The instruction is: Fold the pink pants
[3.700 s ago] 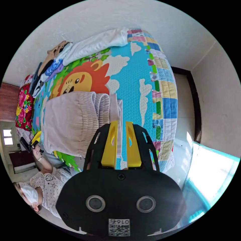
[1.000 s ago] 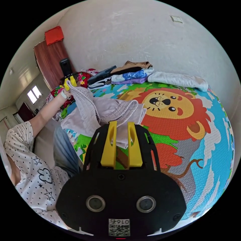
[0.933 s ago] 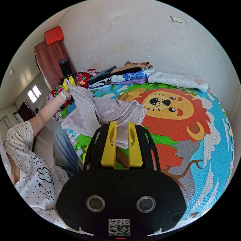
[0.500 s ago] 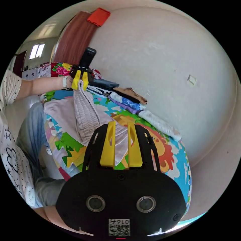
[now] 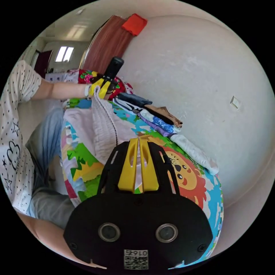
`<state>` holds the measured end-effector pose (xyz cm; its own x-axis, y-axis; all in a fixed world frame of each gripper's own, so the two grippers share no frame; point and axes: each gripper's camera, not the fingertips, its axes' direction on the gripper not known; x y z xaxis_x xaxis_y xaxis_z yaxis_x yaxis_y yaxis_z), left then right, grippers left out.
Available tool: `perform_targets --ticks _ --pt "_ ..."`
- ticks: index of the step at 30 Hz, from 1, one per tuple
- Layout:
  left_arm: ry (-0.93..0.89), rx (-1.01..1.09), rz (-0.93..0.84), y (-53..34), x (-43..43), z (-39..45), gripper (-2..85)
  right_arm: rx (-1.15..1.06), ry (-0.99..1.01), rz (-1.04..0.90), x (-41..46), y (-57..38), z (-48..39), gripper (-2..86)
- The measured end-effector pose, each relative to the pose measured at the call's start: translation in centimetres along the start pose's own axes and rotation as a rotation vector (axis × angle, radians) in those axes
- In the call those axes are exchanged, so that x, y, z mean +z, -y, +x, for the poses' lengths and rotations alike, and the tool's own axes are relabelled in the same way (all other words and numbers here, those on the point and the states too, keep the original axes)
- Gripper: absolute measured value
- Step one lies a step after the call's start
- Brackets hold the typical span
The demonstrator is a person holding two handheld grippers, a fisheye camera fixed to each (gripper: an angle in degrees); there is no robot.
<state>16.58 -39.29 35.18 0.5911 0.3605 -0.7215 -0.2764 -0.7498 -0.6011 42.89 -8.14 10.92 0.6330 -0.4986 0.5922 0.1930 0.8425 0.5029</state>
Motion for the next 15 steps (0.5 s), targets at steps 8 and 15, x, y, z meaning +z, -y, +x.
perform_targets --ticks 8,15 --pt "0.006 0.006 0.016 0.5 -0.6 -0.4 1.8 -0.298 0.164 -0.162 3.2 0.1 -1.8 5.5" --pt "0.018 -0.055 0.085 0.7 -1.8 -3.0 1.7 -0.36 0.153 -0.09 3.9 -0.6 -1.8 7.2"
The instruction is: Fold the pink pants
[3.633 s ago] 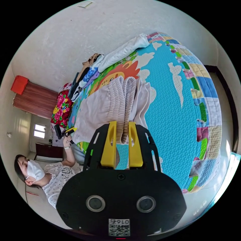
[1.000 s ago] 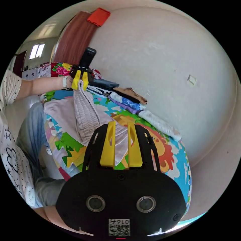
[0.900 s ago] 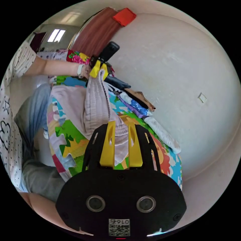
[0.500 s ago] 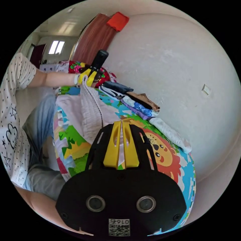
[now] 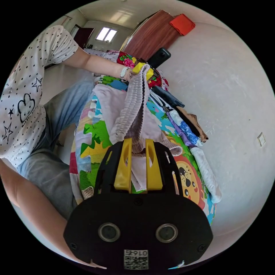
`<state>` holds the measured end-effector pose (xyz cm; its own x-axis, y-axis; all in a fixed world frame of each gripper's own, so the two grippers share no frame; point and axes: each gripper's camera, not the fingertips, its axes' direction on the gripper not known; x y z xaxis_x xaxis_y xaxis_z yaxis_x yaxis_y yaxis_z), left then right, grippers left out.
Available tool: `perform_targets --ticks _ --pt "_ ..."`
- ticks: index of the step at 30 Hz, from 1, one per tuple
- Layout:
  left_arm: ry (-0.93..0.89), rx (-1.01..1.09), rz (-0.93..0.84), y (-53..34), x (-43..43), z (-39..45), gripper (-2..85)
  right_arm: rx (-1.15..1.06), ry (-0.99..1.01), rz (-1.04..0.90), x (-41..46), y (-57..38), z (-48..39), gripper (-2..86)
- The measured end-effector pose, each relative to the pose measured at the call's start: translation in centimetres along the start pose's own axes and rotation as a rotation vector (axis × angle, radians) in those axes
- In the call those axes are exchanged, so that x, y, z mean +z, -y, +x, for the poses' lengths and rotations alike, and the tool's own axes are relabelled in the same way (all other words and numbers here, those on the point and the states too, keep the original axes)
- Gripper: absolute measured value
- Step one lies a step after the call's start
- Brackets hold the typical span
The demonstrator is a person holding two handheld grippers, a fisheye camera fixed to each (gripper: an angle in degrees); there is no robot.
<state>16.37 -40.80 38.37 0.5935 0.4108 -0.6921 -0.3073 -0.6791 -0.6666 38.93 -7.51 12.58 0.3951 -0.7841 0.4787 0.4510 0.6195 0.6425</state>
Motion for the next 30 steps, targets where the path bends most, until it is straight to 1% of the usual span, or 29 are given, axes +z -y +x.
perform_targets --ticks 1,3,5,8,10,12,16,18,20,21,22,26,28,30 --pt "-0.001 -0.002 0.005 0.1 -0.1 -0.2 1.7 0.031 -0.01 0.002 0.3 -0.1 0.6 7.2" --pt "0.007 -0.003 0.012 0.6 -0.2 -0.9 1.6 0.074 0.035 0.012 0.8 -0.2 1.6 6.2" --pt "0.022 -0.006 0.007 1.1 -0.2 -1.4 1.5 0.164 0.129 -0.005 1.7 -0.5 3.6 3.3" --pt "0.081 -0.031 0.006 2.1 -0.5 -2.7 1.4 0.27 0.195 -0.032 2.6 -1.5 5.8 1.1" --pt "0.128 -0.067 0.018 2.8 -0.8 -3.9 1.4 0.298 0.212 -0.034 2.4 -2.2 6.6 0.5" --pt "0.197 -0.128 0.024 4.0 -1.0 -6.1 1.5 0.339 0.205 -0.016 1.8 -3.1 7.4 0.2" --pt "0.253 -0.196 -0.007 5.8 -0.1 -9.9 2.1 0.469 0.228 0.11 0.1 -5.8 9.4 -0.1" --pt "0.223 -0.254 -0.073 6.5 1.5 -12.8 2.4 0.508 0.245 0.095 0.3 -6.8 10.1 0.0" --pt "0.195 -0.306 -0.16 6.8 3.5 -15.1 2.6 0.525 0.275 -0.063 2.4 -7.6 10.6 0.1" --pt "0.195 -0.33 -0.213 7.0 4.8 -16.5 2.7 0.527 0.293 -0.093 2.9 -7.7 10.8 0.1" --pt "0.2 -0.337 -0.229 7.1 5.4 -17.1 2.8 0.523 0.33 -0.116 3.4 -7.8 11.0 0.3" --pt "0.193 -0.362 -0.306 9.0 8.5 -21.0 3.3 0.556 0.324 -0.106 3.4 -9.1 11.9 0.3" --pt "0.187 -0.333 -0.351 9.8 9.6 -22.2 3.7 0.576 0.289 -0.086 3.0 -9.7 12.2 0.2" --pt "0.172 -0.339 -0.421 10.3 10.9 -24.1 4.4 0.582 0.294 -0.08 2.9 -10.1 12.4 0.4"
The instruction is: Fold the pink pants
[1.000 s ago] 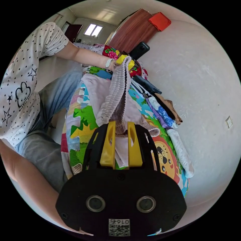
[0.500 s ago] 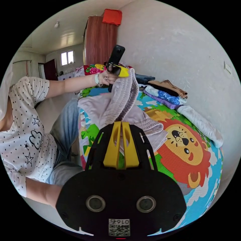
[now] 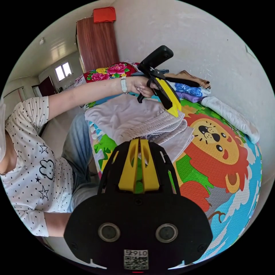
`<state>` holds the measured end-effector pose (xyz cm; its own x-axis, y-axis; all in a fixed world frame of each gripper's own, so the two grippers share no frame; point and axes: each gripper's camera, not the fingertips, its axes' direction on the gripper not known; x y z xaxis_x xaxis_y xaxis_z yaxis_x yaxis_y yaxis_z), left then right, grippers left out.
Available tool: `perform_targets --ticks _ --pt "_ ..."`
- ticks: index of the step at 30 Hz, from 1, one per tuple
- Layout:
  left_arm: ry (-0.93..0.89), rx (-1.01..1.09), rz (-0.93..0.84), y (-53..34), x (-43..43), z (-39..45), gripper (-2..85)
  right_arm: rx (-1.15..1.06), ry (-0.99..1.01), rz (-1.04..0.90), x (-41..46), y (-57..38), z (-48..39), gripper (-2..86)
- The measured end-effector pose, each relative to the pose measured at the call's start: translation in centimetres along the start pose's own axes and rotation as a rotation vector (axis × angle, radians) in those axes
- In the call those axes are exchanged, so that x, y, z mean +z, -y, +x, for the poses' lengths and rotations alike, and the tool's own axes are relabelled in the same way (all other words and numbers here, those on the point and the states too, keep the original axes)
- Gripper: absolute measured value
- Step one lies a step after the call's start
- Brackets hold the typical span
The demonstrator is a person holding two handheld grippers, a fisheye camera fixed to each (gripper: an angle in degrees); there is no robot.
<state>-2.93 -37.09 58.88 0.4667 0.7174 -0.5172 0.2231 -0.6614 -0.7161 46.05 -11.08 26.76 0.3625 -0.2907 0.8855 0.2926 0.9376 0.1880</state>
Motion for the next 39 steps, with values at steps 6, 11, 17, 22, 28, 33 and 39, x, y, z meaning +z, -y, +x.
perform_targets --ticks 6,11,17,22,28,33,39 --pt "-0.004 -0.038 -0.023 2.2 1.4 -2.7 4.6 0.082 -0.056 -0.042 -0.3 -1.6 2.4 0.8" --pt "-0.121 -0.091 0.061 1.8 -0.1 -5.0 6.0 0.199 0.019 0.152 -3.8 -4.4 5.2 3.9" --pt "-0.102 -0.167 0.221 0.0 -2.6 -7.0 10.7 0.089 0.049 0.076 -3.0 -4.3 4.3 13.5" --pt "-0.166 -0.151 -0.017 1.1 1.6 -7.1 13.8 -0.016 0.014 -0.051 -0.6 -3.0 2.6 12.8" --pt "-0.08 -0.098 -0.033 1.2 1.4 -5.8 8.1 -0.043 -0.026 -0.034 -0.4 -2.6 2.3 5.8" --pt "-0.02 -0.025 0.013 0.6 -1.0 -2.9 7.4 -0.029 -0.013 0.089 -2.5 -3.2 2.6 2.0" --pt "0.011 -0.117 0.021 1.6 -0.3 -3.0 7.7 0.035 -0.127 0.175 -4.2 -3.5 3.1 1.6"
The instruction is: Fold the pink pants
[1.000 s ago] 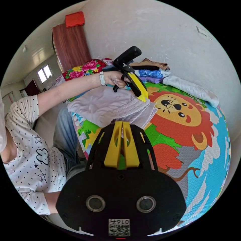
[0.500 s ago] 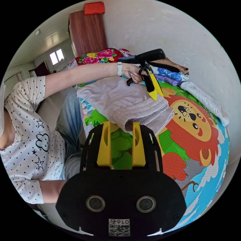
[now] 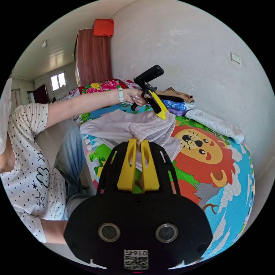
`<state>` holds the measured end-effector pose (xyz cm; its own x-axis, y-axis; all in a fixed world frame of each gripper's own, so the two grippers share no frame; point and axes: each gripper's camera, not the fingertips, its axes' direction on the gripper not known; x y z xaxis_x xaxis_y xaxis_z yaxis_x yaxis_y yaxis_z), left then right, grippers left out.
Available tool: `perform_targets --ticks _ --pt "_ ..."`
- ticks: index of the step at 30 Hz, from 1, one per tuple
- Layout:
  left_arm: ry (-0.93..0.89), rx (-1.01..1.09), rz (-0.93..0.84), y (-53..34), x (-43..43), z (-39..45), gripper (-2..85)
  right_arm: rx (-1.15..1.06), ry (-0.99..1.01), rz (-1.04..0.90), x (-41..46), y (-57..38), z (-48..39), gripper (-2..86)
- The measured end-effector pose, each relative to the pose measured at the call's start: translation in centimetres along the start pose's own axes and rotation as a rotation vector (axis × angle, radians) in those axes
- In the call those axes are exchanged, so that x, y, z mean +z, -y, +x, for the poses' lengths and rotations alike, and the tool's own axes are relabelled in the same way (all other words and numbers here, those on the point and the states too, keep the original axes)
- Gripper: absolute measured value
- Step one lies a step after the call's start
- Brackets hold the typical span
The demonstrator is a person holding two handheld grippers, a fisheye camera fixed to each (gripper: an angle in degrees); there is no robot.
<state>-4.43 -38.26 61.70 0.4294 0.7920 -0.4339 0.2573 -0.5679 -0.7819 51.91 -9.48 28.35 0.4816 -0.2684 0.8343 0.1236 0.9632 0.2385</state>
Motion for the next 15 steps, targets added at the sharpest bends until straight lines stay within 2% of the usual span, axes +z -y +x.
perform_targets --ticks 7,15 --pt "-0.028 -0.157 -0.046 -1.7 5.2 -2.4 8.4 0.127 -0.047 -0.155 2.0 -0.1 2.1 4.5" --pt "-0.214 -0.21 0.164 -8.2 4.6 -2.3 10.5 0.14 -0.058 -0.238 2.6 0.3 1.6 6.8"
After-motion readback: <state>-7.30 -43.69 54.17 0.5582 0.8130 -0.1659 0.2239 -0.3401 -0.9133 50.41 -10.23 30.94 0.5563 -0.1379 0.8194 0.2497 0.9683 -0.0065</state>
